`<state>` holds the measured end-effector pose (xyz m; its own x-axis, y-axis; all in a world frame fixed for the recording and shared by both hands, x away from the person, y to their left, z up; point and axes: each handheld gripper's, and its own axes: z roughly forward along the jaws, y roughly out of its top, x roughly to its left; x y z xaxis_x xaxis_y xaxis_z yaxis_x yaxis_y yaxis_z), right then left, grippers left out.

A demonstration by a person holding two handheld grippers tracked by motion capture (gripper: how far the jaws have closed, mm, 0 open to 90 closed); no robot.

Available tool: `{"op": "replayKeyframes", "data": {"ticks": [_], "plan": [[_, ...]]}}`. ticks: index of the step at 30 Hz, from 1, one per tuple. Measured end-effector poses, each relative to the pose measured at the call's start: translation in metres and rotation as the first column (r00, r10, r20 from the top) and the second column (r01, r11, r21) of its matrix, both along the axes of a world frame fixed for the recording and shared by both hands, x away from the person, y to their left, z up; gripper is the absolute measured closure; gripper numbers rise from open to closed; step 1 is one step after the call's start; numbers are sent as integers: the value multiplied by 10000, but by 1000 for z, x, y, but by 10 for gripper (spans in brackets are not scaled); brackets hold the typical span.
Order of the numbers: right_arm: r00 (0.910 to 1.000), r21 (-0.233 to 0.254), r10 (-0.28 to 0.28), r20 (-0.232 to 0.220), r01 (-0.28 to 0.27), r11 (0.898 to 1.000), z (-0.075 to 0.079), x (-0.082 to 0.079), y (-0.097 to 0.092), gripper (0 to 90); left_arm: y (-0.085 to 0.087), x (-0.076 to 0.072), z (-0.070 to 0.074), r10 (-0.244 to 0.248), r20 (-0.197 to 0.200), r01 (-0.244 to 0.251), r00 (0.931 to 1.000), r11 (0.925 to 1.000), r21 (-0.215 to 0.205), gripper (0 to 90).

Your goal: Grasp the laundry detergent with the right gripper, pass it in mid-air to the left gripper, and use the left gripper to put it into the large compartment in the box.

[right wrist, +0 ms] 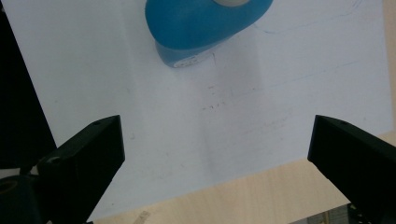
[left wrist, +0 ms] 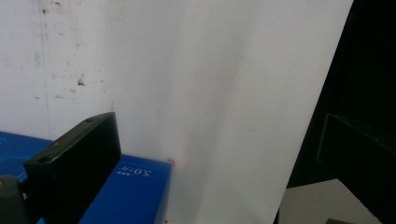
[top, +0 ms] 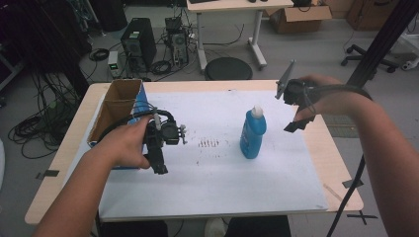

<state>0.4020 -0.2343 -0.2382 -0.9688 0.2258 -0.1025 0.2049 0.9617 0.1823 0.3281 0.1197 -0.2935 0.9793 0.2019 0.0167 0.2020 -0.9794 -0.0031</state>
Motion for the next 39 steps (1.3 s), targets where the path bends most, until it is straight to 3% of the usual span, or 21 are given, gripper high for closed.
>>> {"op": "replayKeyframes", "data": {"ticks": [7,28,39], "plan": [[9994,204,-129,-333,136,9997,-12,-15,3,39,-2,-5,0,-95,191,90,9998,9997,232,2],[9966,830,-760,-317,784,9935,-38,-37,3,39,-2,-20,2,-249,268,245,9993,9996,167,2],[9864,1275,-1611,-334,1640,9782,-56,-49,1,33,-3,-25,1,-337,221,334,9992,9993,138,2]]}}
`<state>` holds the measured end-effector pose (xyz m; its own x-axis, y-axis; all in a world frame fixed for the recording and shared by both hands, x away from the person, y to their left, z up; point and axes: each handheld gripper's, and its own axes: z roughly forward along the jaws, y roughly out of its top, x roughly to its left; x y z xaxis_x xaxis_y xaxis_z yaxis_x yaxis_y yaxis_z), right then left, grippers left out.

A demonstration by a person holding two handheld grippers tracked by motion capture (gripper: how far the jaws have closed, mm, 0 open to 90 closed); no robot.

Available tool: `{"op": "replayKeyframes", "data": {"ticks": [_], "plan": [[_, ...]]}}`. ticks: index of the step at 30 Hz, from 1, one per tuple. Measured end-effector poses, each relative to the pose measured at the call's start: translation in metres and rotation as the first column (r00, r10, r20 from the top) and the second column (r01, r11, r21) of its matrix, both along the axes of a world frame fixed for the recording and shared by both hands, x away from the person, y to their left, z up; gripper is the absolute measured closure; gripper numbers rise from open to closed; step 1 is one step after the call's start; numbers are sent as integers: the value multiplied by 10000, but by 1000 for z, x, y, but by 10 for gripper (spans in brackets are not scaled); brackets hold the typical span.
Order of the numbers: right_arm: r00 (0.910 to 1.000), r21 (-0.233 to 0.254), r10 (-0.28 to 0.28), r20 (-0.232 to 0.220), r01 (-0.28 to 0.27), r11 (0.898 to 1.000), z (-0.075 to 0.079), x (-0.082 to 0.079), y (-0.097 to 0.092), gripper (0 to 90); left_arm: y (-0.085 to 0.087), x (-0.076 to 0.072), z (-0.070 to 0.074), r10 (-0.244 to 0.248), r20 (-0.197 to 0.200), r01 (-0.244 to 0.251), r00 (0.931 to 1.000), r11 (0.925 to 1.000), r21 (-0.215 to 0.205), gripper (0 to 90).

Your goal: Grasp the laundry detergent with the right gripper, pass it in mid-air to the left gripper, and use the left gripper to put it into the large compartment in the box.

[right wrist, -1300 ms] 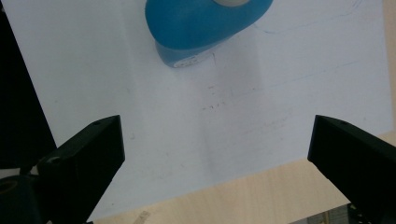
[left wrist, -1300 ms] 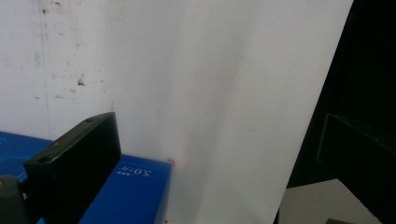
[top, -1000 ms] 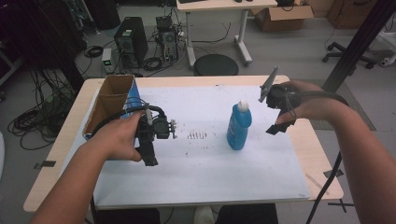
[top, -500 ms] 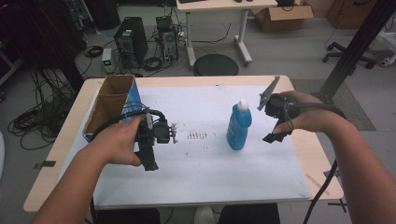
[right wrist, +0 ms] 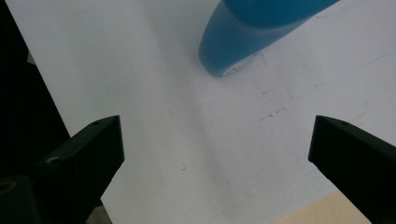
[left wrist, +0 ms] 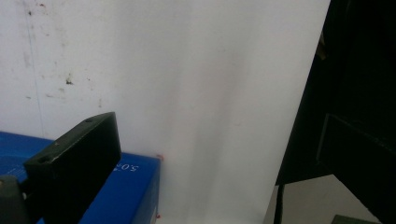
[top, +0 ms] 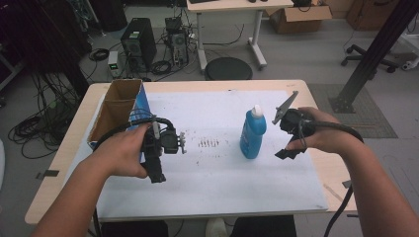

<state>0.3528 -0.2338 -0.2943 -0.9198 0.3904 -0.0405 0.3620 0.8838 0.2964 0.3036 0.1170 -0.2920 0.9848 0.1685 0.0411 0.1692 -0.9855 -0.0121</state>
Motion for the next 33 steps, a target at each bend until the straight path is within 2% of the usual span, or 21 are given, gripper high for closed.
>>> {"op": "replayKeyframes", "data": {"ticks": [5,8,10,11,15,16,17,18,19,20,25,31,33], "plan": [[9986,274,-481,226,475,9985,-9,-6,1,36,-3,-2,0,-100,-13,100,9999,9999,0,2],[9934,571,-1025,519,995,9934,-14,-9,3,37,-4,-2,1,-141,-23,141,9999,9999,28,2],[9866,871,-1526,572,1473,9852,-17,-10,5,35,-4,-2,0,-127,10,127,9999,9999,-10,2],[9866,871,-1526,572,1473,9852,-17,-10,5,35,-4,-2,0,-127,10,127,9999,9999,-10,2],[9726,1412,-2250,587,2150,9664,-21,-12,7,31,-4,-2,0,-150,-22,150,9999,9999,49,2],[9624,1583,-2642,637,2516,9548,-24,-14,9,31,-3,-2,-1,-164,-32,165,9999,9999,51,2],[9624,1583,-2642,637,2516,9548,-24,-14,9,31,-3,-2,-1,-164,-32,165,9999,9999,51,2],[9523,1899,-3006,531,2859,9393,-28,-15,10,32,-3,-2,-1,-186,-32,186,9998,9998,66,2],[9523,1899,-3006,531,2859,9393,-28,-15,10,32,-3,-2,-1,-186,-32,186,9998,9998,66,2],[9488,1975,-3110,560,2948,9349,-30,-15,10,31,-3,-2,-1,-197,-48,197,9998,9998,69,2],[9243,2354,-3777,542,3558,9044,-39,-16,8,29,-2,-2,-3,-193,-45,193,9998,9998,105,2],[9191,2782,-3907,515,3626,8895,-47,-18,10,30,-1,-2,-3,-173,-33,174,9998,9998,121,2],[9148,2987,-4006,510,3688,8802,-50,-19,11,27,-2,-2,-3,-197,-21,197,9998,9997,128,2]]}}
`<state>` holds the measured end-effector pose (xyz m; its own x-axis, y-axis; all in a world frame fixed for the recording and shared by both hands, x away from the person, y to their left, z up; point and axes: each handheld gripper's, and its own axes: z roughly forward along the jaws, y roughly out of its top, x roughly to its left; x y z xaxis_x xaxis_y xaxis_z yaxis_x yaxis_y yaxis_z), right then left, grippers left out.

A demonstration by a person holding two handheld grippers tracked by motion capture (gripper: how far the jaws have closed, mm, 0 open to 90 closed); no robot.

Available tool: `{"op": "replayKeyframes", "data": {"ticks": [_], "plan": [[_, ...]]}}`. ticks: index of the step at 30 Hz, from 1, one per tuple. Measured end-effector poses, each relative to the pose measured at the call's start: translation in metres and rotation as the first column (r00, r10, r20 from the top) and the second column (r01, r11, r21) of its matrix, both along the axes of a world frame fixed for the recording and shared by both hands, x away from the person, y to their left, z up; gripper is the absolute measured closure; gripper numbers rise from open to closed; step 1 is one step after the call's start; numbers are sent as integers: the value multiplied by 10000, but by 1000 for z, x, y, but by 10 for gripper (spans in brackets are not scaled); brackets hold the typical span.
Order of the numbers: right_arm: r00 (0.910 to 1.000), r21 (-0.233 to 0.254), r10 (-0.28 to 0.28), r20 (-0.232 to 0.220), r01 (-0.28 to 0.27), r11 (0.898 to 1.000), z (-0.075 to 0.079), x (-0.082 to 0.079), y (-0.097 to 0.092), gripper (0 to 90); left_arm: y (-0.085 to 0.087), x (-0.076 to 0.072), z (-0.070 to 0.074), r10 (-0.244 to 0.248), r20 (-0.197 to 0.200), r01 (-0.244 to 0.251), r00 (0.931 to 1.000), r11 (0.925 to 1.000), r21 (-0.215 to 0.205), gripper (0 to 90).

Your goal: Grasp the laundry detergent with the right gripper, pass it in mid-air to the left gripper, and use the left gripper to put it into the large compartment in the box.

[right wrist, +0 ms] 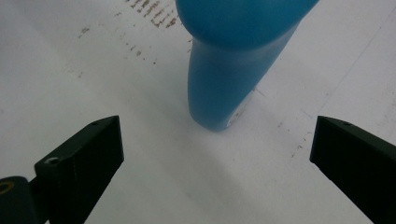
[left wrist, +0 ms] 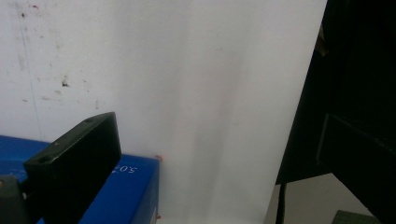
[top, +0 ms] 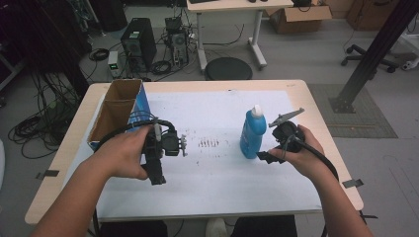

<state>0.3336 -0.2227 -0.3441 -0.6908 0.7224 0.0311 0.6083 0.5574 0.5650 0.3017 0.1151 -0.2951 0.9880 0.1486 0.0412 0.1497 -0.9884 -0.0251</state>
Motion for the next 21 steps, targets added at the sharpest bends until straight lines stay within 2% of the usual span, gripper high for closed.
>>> {"op": "replayKeyframes", "data": {"ticks": [11,21], "plan": [[9974,991,-625,345,589,9933,-15,0,8,24,-3,-3,1,-58,30,58,10000,10000,23,2],[9906,1479,-1183,689,1072,9832,-25,1,9,24,-4,-4,2,-98,54,97,9999,9999,49,2]]}}
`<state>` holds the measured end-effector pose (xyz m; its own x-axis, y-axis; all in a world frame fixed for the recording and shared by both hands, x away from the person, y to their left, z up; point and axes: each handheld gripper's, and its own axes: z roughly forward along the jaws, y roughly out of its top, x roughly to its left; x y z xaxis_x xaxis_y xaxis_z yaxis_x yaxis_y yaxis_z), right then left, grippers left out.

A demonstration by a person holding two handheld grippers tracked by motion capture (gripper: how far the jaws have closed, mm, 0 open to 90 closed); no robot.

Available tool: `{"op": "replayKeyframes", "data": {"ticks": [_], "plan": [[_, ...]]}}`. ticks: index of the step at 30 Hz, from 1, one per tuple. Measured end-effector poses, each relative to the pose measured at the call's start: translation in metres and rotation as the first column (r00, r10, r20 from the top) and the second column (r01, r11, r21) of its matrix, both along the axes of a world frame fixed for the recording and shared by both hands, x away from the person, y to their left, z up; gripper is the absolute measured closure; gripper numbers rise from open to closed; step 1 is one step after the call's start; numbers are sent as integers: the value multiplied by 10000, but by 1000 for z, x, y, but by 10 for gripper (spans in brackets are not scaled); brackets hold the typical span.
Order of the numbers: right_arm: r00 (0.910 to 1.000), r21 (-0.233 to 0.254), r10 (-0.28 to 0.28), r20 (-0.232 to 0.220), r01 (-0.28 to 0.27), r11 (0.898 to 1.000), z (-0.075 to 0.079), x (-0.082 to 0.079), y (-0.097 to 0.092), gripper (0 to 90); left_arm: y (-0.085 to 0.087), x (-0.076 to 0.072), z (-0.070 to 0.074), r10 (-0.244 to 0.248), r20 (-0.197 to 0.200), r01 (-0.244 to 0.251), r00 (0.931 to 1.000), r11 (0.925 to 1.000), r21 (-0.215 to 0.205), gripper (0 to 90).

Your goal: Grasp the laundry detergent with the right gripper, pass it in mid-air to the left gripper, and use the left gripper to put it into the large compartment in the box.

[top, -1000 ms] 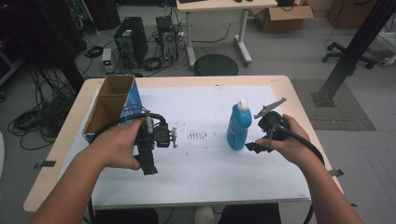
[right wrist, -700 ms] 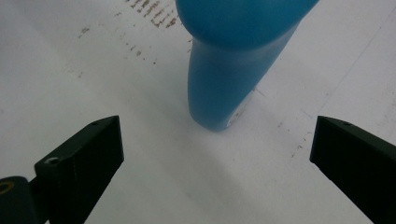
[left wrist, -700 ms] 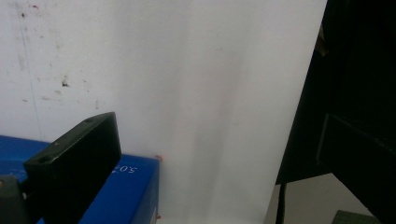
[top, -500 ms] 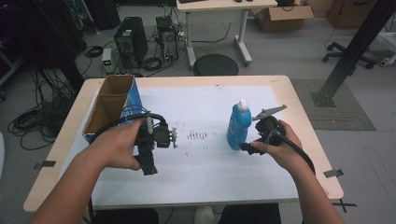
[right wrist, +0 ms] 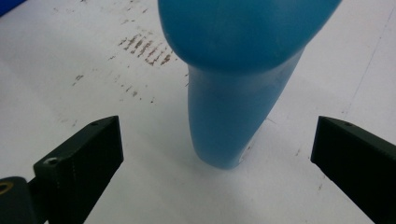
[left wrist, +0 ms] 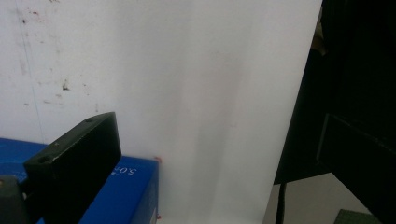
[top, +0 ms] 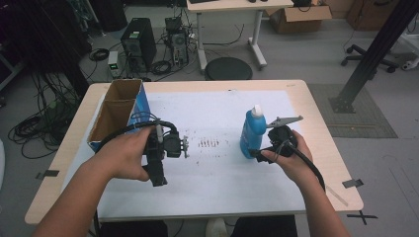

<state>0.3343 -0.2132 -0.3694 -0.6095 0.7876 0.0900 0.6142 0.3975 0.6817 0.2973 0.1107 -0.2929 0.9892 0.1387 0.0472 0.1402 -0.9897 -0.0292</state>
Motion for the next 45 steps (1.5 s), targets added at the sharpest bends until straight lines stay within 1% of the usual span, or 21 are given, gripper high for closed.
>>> {"op": "replayKeyframes", "data": {"ticks": [4,7,10,15,16,18,21,22,27,29,32,34,37,39,41,45], "plan": [[9997,209,-194,133,191,9996,-6,0,1,23,0,0,0,-14,19,14,10000,10000,43,2],[9997,350,-146,192,139,9993,-10,0,2,24,-1,-1,0,-11,9,11,10000,10000,60,3],[9992,578,-218,343,198,9981,-14,0,4,23,-1,-1,-1,-25,8,24,10000,10000,65,2],[9952,839,-647,735,585,9948,-18,0,6,17,-3,-2,-1,-96,10,96,10000,9999,125,2],[9924,985,-891,845,806,9919,-21,1,6,17,-3,-2,0,-112,2,112,9999,9998,138,2],[9911,1036,-981,902,886,9907,-22,1,6,17,-4,-2,0,-115,4,115,9999,9999,118,2],[9865,1218,-1265,1039,1137,9860,-26,2,7,18,-4,-3,0,-161,-3,161,9999,9997,192,2],[9839,1312,-1373,1148,1220,9838,-27,2,9,18,-5,-3,0,-210,-3,210,9998,9996,195,2],[9802,1453,-1463,1334,1266,9812,-30,3,11,16,-5,-3,0,-215,34,215,9998,9997,140,2],[9770,1496,-1557,1454,1339,9796,-31,3,12,14,-6,-4,-1,-229,23,229,9997,9996,167,2],[9754,1547,-1607,1511,1372,9784,-34,3,13,14,-6,-4,-1,-268,49,267,9996,9995,163,2],[9719,1532,-1701,1629,1454,9774,-35,3,15,12,-6,-4,0,-275,49,274,9996,9995,159,2],[9674,1740,-1853,1728,1552,9724,-38,3,16,11,-5,-5,0,-250,40,249,9997,9996,152,2],[9633,1785,-1919,1875,1587,9711,-40,3,17,10,-5,-5,0,-277,48,276,9996,9995,174,2],[9615,1860,-1944,1944,1584,9697,-42,3,18,11,-4,-6,1,-284,61,283,9996,9995,159,2],[9496,1956,-2153,2278,1720,9655,-43,3,20,8,-2,-7,2,-239,99,238,9997,9997,82,2]]}}
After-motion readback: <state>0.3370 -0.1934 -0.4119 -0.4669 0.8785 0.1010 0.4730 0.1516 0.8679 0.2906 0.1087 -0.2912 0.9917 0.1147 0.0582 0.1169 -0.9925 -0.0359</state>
